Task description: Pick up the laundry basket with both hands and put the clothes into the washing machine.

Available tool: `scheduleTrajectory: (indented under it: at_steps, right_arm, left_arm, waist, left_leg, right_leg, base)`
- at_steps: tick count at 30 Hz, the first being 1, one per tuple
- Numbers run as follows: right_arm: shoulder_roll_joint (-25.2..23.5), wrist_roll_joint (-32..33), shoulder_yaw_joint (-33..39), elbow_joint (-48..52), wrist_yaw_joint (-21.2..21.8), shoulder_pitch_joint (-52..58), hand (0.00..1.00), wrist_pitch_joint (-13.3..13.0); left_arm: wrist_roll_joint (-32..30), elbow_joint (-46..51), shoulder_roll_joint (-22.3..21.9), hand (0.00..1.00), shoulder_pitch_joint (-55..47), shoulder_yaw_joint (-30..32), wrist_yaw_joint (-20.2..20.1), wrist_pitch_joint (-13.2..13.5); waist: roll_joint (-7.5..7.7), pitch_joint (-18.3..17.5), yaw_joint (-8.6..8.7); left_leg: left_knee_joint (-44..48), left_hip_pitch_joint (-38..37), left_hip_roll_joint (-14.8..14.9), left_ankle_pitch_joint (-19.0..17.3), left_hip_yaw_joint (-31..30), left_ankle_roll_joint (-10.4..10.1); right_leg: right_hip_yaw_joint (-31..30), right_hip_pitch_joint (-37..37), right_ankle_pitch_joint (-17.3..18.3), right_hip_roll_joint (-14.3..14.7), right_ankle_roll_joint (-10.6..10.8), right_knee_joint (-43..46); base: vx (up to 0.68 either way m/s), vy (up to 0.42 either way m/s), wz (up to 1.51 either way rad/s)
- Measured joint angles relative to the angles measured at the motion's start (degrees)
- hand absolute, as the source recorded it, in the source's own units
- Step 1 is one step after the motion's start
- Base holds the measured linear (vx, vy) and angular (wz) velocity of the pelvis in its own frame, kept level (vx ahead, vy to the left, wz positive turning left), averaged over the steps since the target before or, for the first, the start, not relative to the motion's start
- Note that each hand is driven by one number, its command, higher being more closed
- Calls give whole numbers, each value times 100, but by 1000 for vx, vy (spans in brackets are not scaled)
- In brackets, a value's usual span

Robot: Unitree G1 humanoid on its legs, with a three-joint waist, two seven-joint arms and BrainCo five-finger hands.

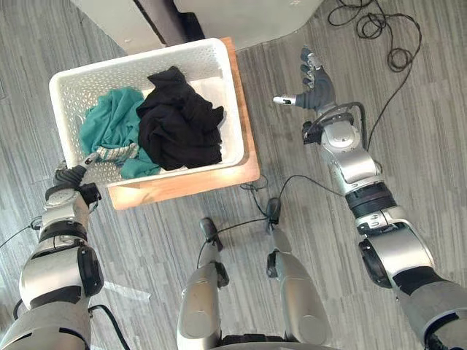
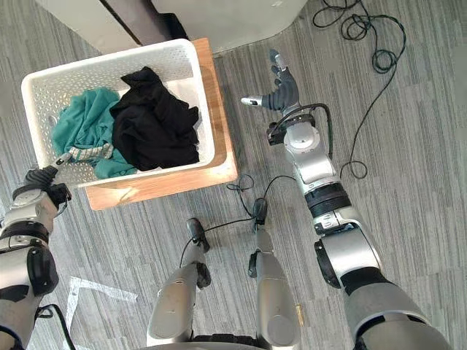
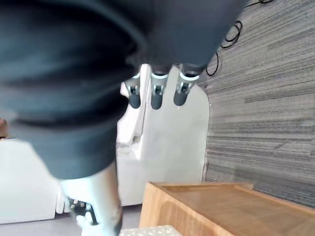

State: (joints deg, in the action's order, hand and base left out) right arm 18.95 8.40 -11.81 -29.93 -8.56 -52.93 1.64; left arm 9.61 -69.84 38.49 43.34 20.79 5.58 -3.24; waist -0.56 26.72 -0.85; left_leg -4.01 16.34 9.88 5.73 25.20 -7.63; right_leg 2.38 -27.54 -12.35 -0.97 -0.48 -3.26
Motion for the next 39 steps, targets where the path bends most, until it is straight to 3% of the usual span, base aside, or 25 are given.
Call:
scheduleTrajectory:
  at_steps: [2, 4, 5, 8, 12, 31, 39]
  right_arm:
    - [-43, 3, 2, 73, 0, 88, 0, 0]
    - [-112, 9, -88, 269, 20, 213, 0, -13]
    - [-201, 46, -162, 366, 20, 285, 0, -12]
    - [-539, 108, -209, 876, 106, 592, 0, -22]
    - [-612, 128, -116, 882, 108, 727, 0, -19]
    - [-900, -122, -143, 427, 102, 871, 0, 51]
    - [-753, -203, 28, 480, 107, 945, 0, 109]
  left_arm:
    - [1, -2, -23, 0, 43, -30, 22, -14]
    - [96, -18, 49, 0, 652, -483, 233, -301]
    - [101, -55, 151, 0, 1040, -724, 142, -330]
    - [85, 204, 346, 0, 1858, -686, -87, -257]
    - [84, 238, 351, 0, 2337, -745, -187, -214]
    - [98, 239, 47, 0, 2441, -1173, -155, -287]
    - [124, 147, -57, 0, 1308, -1006, -188, -332]
  waist:
    - [9, 0, 28]
    - [37, 14, -7]
    - [47, 13, -6]
    - [97, 27, 133]
    - [96, 26, 205]
    - [95, 27, 180]
    - [95, 27, 218]
  left_leg:
    - [4, -18, 8, -2, 46, -2]
    - [2, -18, 21, 11, 101, -20]
    - [3, -22, 41, 13, 146, -22]
    - [-10, -10, 57, 10, 278, -22]
    - [-12, -29, 76, 11, 465, -23]
    - [-7, -38, 48, 80, 326, -6]
    - [-14, -79, 14, 92, 262, -3]
  right_leg:
    - [-62, -16, -12, 36, -6, 0]
    - [-131, -42, -42, 82, -19, 1]
    - [-170, -49, -57, 88, -6, 3]
    - [-270, -110, -80, 88, 7, 7]
    - [-348, -110, -84, 123, 4, 11]
    - [-310, -97, -82, 72, 5, 116]
    - [-266, -35, -82, 70, 5, 105]
  base:
    - [-7, -15, -13]
    - [-18, -17, -11]
    - [-26, -18, -9]
    - [-20, -8, -18]
    - [11, 1, -14]
    - [-3, 1, 4]
    - [1, -1, 3]
